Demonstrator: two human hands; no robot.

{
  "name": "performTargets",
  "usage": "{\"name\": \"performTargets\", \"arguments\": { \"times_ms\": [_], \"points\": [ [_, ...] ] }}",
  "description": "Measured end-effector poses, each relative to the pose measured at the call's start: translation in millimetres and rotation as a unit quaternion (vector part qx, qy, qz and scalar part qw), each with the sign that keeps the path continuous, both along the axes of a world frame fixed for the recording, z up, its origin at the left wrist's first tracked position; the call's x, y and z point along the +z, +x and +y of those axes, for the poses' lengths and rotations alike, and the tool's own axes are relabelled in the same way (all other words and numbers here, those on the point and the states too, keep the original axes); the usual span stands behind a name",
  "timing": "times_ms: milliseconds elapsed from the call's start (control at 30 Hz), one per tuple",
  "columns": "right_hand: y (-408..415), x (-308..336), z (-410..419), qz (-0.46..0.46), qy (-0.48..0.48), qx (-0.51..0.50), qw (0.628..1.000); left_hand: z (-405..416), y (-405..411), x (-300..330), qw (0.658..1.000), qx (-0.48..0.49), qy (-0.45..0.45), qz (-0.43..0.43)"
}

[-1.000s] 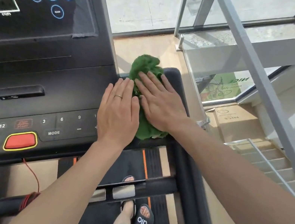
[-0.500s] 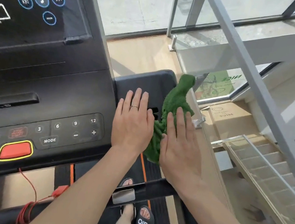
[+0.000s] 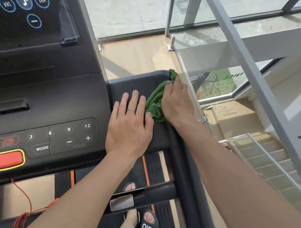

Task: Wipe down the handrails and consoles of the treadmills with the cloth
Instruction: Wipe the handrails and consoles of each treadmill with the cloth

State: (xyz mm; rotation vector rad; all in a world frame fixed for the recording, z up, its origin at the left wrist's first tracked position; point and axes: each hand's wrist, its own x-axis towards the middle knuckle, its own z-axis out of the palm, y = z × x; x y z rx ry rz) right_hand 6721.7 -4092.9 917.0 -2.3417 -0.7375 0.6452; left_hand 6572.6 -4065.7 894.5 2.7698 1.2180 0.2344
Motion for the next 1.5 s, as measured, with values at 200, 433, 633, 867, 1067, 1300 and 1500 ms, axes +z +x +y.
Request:
{"name": "performTargets", "arguments": {
  "times_ms": [200,433,633,867,1067,1300,1500],
  "points": [
    [-58.3,-10.4,-103.3,-0.008,-0.016,-0.042,0.999,-1.7,0.7,1.1,1.0,0.004,0.007,0.004],
    [-85.8,-5.4,-167.5,0.021,-0.09,-0.059,0.994,-0.8,0.8,0.0,1.0,0.009,0.011,-0.017],
    [-25.4,-16.7,-57.1,0.013,0.022,-0.083,0.996,-2.2,2.8,-1.4,1.0,0.013,0.012,-0.025],
    [-58.6,-18.0,-113.9,-0.02,0.007,-0.011,1.0,-2.9,1.2,-1.1,0.999,0.018,0.006,-0.027],
    [-119.3,-22.4,-214.8,-0.233,-0.098,0.187,0.949,-2.9,0.6,0.1,0.999,0.016,0.004,-0.03],
    [-90.2,-20.5,-160.3,-0.358,-0.031,0.39,0.848,-0.2,-4.4,-4.4,0.999,-0.027,0.031,0.004],
    [-104.6,-13.8,-198.4,-0.359,-0.061,0.418,0.832,-5.4,-9.0,1.5,0.999,-0.039,0.019,-0.017]
  ]
}}
